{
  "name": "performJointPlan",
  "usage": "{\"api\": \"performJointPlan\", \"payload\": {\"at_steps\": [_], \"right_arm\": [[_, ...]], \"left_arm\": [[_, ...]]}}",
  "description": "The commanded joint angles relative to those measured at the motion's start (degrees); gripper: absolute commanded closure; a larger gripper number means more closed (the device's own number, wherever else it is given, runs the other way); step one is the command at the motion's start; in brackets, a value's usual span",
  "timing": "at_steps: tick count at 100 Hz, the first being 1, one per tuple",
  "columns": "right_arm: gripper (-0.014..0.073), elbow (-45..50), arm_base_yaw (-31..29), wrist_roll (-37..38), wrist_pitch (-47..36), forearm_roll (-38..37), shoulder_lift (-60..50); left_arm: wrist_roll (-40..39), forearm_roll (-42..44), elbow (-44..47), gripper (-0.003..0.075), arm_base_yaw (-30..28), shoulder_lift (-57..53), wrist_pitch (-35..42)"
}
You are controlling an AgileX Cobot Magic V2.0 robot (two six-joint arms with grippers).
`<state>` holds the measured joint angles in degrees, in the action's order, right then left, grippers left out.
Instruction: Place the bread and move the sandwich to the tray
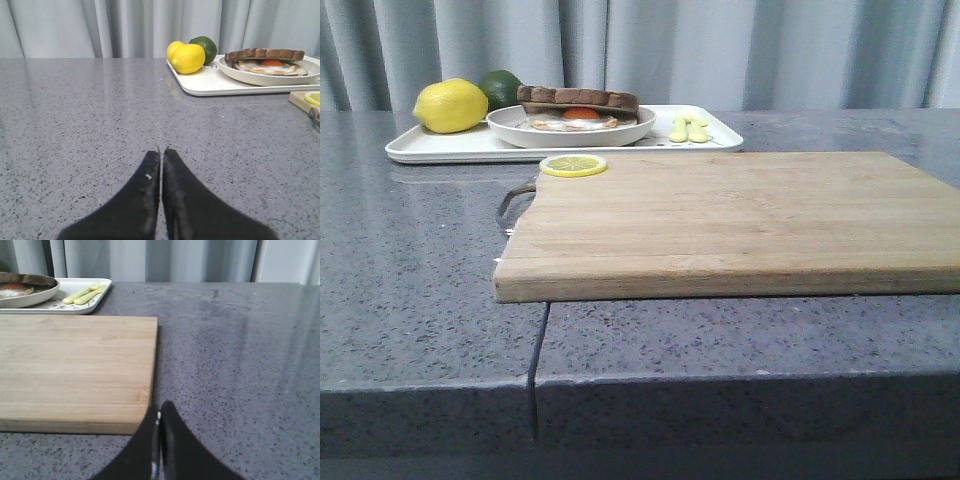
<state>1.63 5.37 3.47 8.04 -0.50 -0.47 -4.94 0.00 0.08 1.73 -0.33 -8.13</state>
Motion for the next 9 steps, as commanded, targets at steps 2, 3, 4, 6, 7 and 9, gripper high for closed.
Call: {"api": "performJointPlan", "payload": {"at_steps": [2, 3, 4, 6, 7, 9], "right_arm": [[0.0711, -0.1, -0.4, 0.0, -4.3, -0.7, -1.2], [0.0711, -0.1, -0.4, 0.0, -4.3, -0.7, -1.2], [0.0711, -0.1, -0.4, 0.0, -4.3, -0.7, -1.2], [0.0711, -0.1, -0.4, 0.0, -4.3, -0.7, -1.2], [0.0711, -0.1, -0.4, 0.0, -4.3, -0.7, -1.2], [0.0711, -0.1, -0.4, 0.0, -4.3, -0.7, -1.2]], "left_arm": [[-0.2, 0.0, 0.9, 0.0739, -0.2, -1.5, 4.4], [-0.2, 0.0, 0.9, 0.0739, -0.2, -1.5, 4.4], [-0.2, 0.0, 0.9, 0.0739, -0.2, -1.5, 4.4], [-0.2, 0.0, 0.9, 0.0739, -0.2, -1.5, 4.4], [-0.2, 0.0, 0.9, 0.0739, -0.2, -1.5, 4.4], [-0.2, 0.0, 0.9, 0.0739, -0.2, -1.5, 4.4]]}}
